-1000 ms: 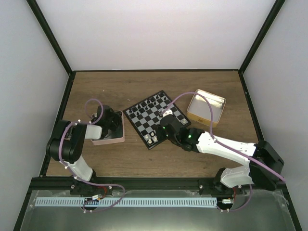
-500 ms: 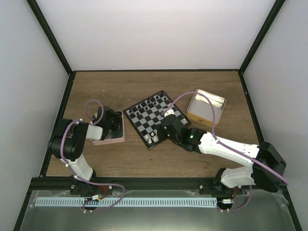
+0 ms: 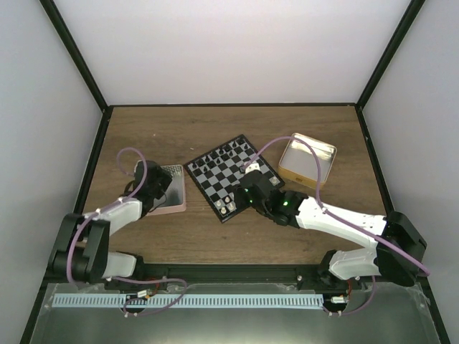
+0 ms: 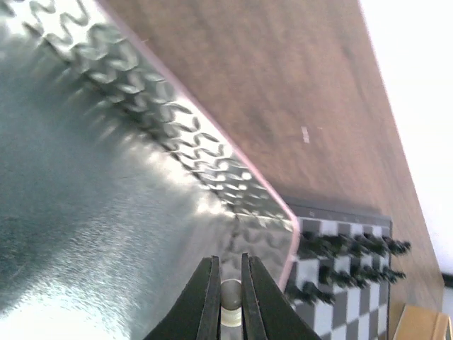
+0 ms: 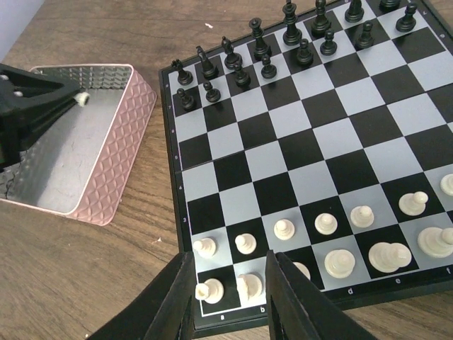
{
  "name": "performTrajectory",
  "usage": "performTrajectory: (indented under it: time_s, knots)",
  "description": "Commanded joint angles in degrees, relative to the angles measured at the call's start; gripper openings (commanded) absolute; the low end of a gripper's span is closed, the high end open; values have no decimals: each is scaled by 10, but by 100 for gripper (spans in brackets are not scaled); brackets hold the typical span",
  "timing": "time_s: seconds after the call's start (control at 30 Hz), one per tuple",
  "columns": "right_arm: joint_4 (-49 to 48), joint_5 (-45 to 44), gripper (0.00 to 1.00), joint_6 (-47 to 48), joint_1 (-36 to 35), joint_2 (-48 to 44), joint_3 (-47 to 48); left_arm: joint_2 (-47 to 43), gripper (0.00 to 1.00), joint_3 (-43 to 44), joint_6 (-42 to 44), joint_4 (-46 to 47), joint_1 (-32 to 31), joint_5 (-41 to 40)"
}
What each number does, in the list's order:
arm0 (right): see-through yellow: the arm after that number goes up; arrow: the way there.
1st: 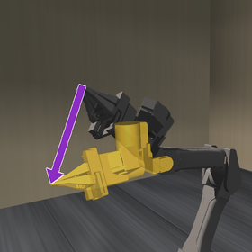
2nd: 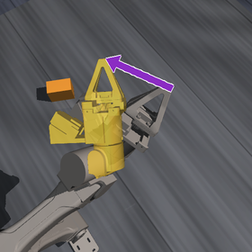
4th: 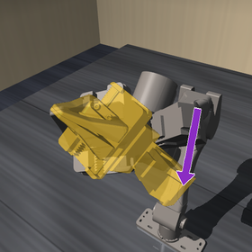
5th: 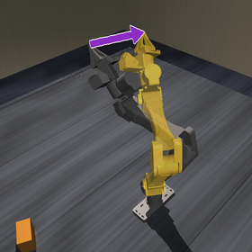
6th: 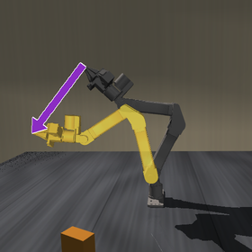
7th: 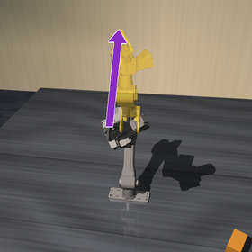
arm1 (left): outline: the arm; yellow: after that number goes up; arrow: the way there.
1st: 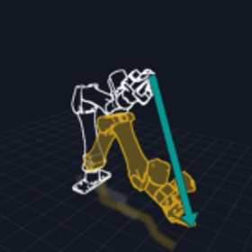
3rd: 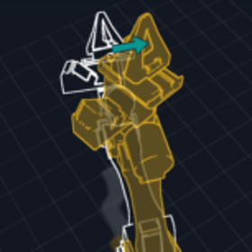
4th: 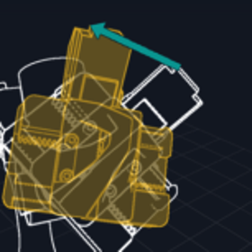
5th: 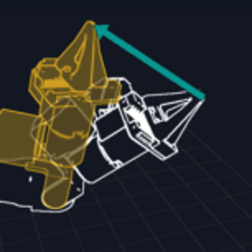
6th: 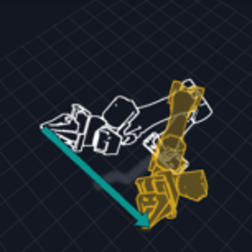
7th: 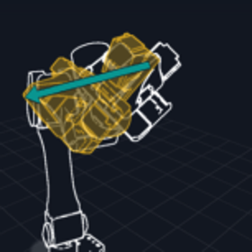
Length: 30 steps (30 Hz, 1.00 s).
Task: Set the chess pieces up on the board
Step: Pick up the chess piece from the storage box, then place the chess piece on the chessboard.
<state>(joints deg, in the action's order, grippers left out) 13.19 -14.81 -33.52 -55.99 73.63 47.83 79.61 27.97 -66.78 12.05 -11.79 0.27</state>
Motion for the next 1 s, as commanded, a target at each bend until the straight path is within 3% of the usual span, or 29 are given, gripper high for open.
performTrajectory:
  time_s: [0.0,0.23,0.4,0.6,0.97]
  knots:
    - [-17,-28,29,-24,-1,-13,-2,-73,4,5,129,-55,-17,-19]
    - [15,-89,29,-110,29,-58,-21,-95,4,81,253,-97,-100,-36]
    - [38,-110,29,-153,67,-117,-56,-17,4,159,351,-78,-168,-5]
    - [46,-101,30,-161,88,-149,-83,87,4,241,457,-87,-236,-37]
    - [37,-87,30,-160,94,-134,-88,198,4,265,524,-89,-280,-132]
